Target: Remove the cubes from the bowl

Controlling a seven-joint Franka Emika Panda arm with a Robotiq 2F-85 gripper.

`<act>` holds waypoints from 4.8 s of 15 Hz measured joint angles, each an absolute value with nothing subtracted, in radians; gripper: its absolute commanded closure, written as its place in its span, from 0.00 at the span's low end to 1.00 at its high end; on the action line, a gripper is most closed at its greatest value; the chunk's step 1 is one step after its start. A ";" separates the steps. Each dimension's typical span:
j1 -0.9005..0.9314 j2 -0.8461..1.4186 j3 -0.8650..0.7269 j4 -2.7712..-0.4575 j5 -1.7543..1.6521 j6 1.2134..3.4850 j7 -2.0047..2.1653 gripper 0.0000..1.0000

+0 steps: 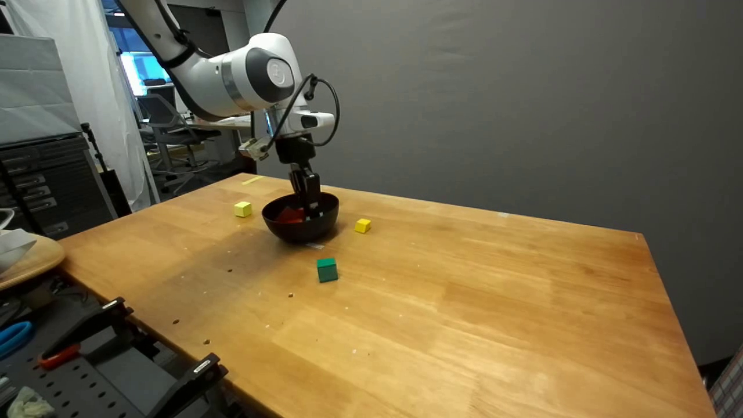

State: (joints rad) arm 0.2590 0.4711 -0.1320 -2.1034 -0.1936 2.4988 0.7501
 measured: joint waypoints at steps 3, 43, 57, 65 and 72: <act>0.262 0.494 -0.132 -2.095 -0.196 2.499 0.750 0.66; 0.261 0.563 -0.135 -2.088 -0.170 2.572 0.842 0.84; 0.157 0.152 0.091 -2.184 0.170 2.229 0.512 0.84; 0.291 0.178 0.194 -2.302 0.140 2.500 0.652 0.84; 0.460 0.305 0.068 -2.475 -0.212 2.849 1.067 0.33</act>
